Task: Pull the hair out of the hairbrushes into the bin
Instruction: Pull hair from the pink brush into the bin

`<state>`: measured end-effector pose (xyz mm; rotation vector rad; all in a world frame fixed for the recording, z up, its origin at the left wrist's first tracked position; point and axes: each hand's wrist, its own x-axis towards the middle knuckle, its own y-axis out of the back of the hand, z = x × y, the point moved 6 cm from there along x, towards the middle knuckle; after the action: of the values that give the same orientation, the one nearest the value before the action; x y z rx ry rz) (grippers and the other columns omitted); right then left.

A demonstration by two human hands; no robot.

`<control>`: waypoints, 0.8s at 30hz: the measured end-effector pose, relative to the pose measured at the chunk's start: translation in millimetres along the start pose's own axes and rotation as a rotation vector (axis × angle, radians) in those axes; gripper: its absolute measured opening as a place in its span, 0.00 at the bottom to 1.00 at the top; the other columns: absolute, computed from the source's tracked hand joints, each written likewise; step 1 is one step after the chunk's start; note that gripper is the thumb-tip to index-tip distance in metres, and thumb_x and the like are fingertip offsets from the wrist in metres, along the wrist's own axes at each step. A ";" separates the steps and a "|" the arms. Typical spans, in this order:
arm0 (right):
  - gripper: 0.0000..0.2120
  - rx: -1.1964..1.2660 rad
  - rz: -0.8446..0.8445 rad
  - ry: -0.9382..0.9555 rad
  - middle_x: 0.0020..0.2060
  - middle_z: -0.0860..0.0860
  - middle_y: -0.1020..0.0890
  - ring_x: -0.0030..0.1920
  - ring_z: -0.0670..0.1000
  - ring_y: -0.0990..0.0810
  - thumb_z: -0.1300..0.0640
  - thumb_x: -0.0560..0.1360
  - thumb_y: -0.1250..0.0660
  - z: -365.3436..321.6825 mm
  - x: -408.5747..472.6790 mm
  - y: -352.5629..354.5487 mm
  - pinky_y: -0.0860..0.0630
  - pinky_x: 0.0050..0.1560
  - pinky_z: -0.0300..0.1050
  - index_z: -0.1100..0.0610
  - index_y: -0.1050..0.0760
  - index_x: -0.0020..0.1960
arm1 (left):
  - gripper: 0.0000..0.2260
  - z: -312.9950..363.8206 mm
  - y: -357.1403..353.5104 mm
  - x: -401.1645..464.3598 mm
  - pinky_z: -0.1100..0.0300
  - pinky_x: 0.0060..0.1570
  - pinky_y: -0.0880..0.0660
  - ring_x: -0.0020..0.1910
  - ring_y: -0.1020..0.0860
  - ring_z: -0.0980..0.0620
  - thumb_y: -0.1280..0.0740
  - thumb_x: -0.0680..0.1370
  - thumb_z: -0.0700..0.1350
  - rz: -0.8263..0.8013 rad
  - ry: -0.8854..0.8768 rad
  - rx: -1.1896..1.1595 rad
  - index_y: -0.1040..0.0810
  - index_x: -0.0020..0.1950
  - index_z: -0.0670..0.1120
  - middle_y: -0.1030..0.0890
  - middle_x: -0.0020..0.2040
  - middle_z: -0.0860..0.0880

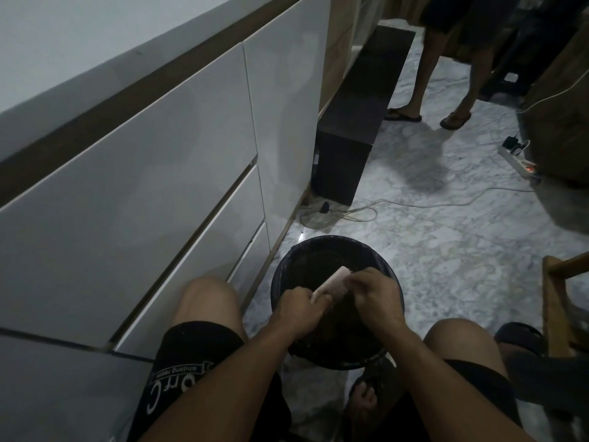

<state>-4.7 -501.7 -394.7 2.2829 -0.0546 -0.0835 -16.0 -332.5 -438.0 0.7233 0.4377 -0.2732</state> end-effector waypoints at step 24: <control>0.07 0.373 0.010 -0.231 0.40 0.47 0.16 0.38 0.43 0.20 0.65 0.74 0.31 3.6 -4.9 4.7 0.27 0.37 0.23 0.58 0.16 0.50 | 0.15 6.9 -5.8 -1.7 0.61 0.38 0.21 0.35 0.20 0.53 0.37 0.80 0.37 -0.204 0.127 -0.357 0.24 0.67 0.39 0.18 0.41 0.43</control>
<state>-9.9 -507.2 -393.3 2.6340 -0.2174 -0.3582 -17.8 -341.2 -435.9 0.3470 0.6632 -0.3313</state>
